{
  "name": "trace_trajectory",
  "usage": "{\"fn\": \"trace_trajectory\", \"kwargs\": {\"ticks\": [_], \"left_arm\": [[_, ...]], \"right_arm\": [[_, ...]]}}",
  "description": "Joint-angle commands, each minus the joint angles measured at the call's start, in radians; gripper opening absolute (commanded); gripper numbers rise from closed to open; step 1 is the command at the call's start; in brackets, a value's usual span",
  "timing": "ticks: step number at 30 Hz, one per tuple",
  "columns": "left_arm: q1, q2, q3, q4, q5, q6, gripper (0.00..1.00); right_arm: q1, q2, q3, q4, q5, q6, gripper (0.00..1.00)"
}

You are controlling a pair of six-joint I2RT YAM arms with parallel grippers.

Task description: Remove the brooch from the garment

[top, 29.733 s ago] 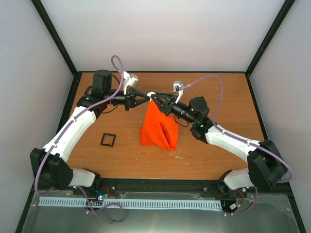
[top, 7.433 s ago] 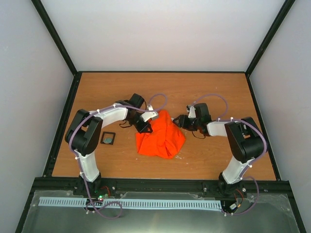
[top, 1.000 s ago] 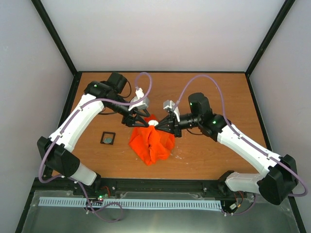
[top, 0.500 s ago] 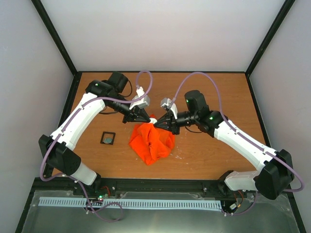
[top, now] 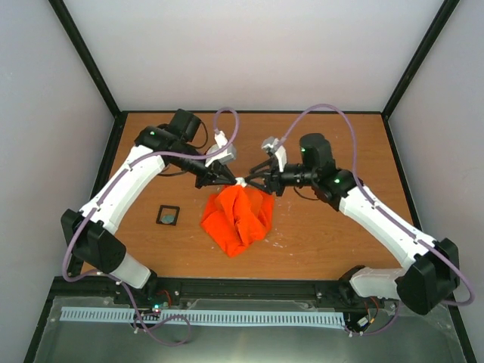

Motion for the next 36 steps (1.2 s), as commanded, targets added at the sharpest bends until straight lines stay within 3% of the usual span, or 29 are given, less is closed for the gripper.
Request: {"fn": "trace_trajectory", "kwargs": {"ticks": [1, 5, 11, 17, 23, 36], "left_arm": [[0.009, -0.057, -0.061, 0.309, -0.134, -0.235, 0.01], [0.101, -0.123, -0.061, 0.585, -0.162, -0.429, 0.01], [0.138, -0.182, -0.015, 0.901, -0.013, -0.647, 0.01], [0.132, -0.211, -0.136, 0.912, 0.146, -0.771, 0.01], [0.13, -0.27, -0.279, 1.006, 0.216, -0.883, 0.01], [0.099, -0.324, -0.396, 1.051, 0.154, -0.909, 0.01]], "right_arm": [[-0.079, -0.107, -0.052, 0.2, 0.089, 0.14, 0.49], [-0.16, -0.221, -0.158, 0.394, 0.171, 0.256, 0.62], [-0.181, -0.31, -0.254, 0.598, 0.261, 0.335, 0.72], [-0.166, -0.303, -0.353, 0.874, 0.145, 0.48, 0.75], [-0.063, -0.267, -0.345, 0.908, 0.184, 0.465, 0.75], [0.081, -0.108, -0.341, 1.019, 0.328, 0.514, 0.66]]}}
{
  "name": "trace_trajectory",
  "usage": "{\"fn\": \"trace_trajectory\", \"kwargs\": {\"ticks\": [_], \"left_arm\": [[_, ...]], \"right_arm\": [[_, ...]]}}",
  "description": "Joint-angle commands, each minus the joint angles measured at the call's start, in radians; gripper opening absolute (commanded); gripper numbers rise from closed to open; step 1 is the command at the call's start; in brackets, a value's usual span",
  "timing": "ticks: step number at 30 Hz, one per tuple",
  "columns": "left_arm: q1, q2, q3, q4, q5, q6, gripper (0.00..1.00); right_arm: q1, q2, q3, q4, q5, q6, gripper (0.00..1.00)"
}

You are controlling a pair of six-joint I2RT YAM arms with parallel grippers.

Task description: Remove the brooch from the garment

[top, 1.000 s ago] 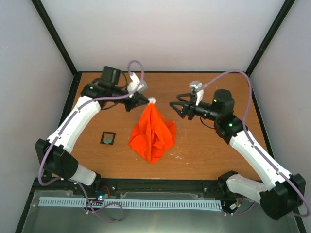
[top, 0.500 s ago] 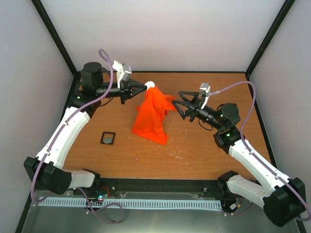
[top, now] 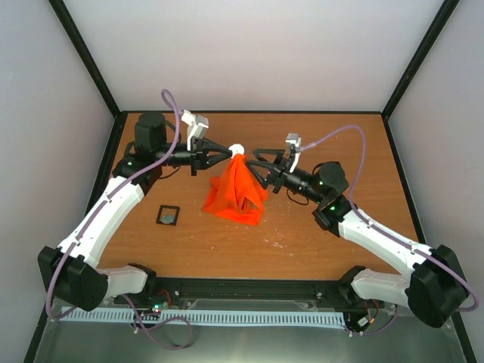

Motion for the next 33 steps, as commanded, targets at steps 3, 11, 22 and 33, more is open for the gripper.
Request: {"fn": "trace_trajectory", "kwargs": {"ticks": [3, 11, 22, 33], "left_arm": [[-0.012, -0.047, -0.023, 0.047, -0.038, 0.008, 0.01], [-0.012, -0.055, -0.03, 0.043, -0.037, 0.015, 0.01], [-0.012, -0.064, -0.038, 0.038, -0.027, 0.042, 0.0], [-0.014, -0.061, -0.038, 0.0, -0.021, 0.169, 0.01]], "right_arm": [[0.068, 0.071, 0.027, 0.104, 0.088, 0.011, 0.65], [0.077, 0.16, 0.062, 0.193, 0.044, 0.087, 0.47], [0.079, 0.206, 0.06, 0.266, 0.042, 0.148, 0.21], [0.081, 0.211, 0.059, 0.265, 0.043, 0.156, 0.15]]}}
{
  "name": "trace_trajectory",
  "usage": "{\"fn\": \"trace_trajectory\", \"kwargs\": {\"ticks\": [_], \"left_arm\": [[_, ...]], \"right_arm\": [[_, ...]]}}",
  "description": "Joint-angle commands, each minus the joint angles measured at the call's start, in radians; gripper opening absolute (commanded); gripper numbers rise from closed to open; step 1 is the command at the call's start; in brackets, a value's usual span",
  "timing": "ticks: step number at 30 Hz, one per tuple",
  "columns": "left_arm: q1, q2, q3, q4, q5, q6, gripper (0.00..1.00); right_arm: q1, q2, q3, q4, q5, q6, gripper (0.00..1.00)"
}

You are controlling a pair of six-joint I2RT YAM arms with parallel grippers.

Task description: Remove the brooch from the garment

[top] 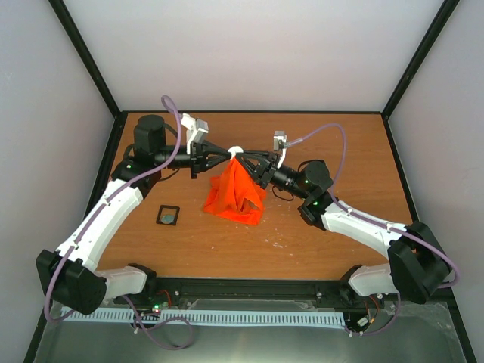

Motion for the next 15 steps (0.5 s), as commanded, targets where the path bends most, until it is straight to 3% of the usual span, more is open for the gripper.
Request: {"fn": "trace_trajectory", "kwargs": {"ticks": [1, 15], "left_arm": [[-0.007, -0.023, 0.007, -0.004, 0.016, 0.084, 0.01], [-0.074, -0.021, 0.017, -0.038, 0.002, 0.197, 0.01]], "right_arm": [[0.01, 0.002, 0.019, 0.04, 0.004, 0.001, 0.14], [0.01, -0.002, 0.037, -0.048, 0.065, 0.008, 0.1]]}}
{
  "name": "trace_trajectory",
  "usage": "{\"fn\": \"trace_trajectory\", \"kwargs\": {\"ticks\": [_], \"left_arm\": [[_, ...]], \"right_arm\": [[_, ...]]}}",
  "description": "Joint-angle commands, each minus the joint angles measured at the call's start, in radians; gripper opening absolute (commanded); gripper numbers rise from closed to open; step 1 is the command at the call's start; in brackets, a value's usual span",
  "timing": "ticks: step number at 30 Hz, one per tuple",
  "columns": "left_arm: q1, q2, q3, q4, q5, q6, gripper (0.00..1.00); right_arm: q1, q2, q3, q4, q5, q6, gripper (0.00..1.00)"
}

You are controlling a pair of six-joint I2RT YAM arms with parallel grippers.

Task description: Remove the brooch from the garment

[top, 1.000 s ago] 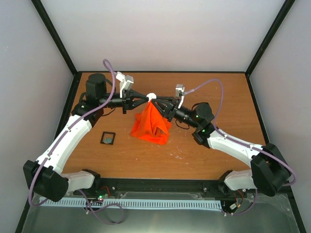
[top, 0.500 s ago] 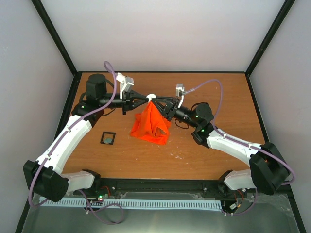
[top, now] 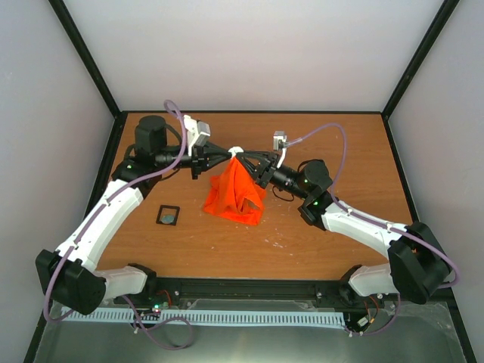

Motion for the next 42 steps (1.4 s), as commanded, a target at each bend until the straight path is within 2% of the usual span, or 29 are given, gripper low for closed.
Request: {"fn": "trace_trajectory", "kwargs": {"ticks": [1, 8, 12, 16, 19, 22, 26, 33, 38, 42], "left_arm": [[-0.066, -0.019, 0.015, -0.016, 0.033, 0.084, 0.01], [-0.072, -0.011, 0.024, -0.024, 0.028, 0.098, 0.01], [-0.072, -0.013, 0.026, -0.037, 0.008, 0.102, 0.01], [-0.069, -0.007, 0.039, -0.059, -0.073, 0.112, 0.01], [-0.061, 0.0, 0.055, -0.083, -0.126, 0.117, 0.01], [-0.052, 0.0, 0.065, -0.099, -0.138, 0.128, 0.01], [-0.052, -0.008, 0.065, -0.094, -0.148, 0.157, 0.01], [-0.052, -0.009, 0.088, -0.095, -0.183, 0.242, 0.01], [-0.054, -0.005, 0.095, -0.095, -0.196, 0.278, 0.01], [-0.054, -0.004, 0.096, -0.1, -0.189, 0.279, 0.01]], "right_arm": [[0.01, -0.003, 0.035, -0.036, 0.066, 0.004, 0.1], [0.01, -0.019, 0.025, -0.093, 0.119, -0.002, 0.13], [0.01, -0.019, 0.031, -0.083, 0.063, -0.032, 0.26], [-0.012, -0.043, 0.037, -0.08, -0.102, -0.063, 0.43], [-0.062, -0.086, 0.014, -0.079, -0.213, -0.065, 0.51], [-0.1, -0.146, -0.025, -0.129, -0.222, -0.089, 0.57], [-0.103, -0.148, -0.03, -0.222, -0.207, -0.12, 0.56], [-0.073, -0.098, -0.03, -0.215, -0.216, -0.112, 0.54], [-0.049, -0.042, 0.007, -0.181, -0.235, -0.09, 0.38], [-0.027, -0.014, 0.035, -0.184, -0.221, -0.102, 0.3]]}}
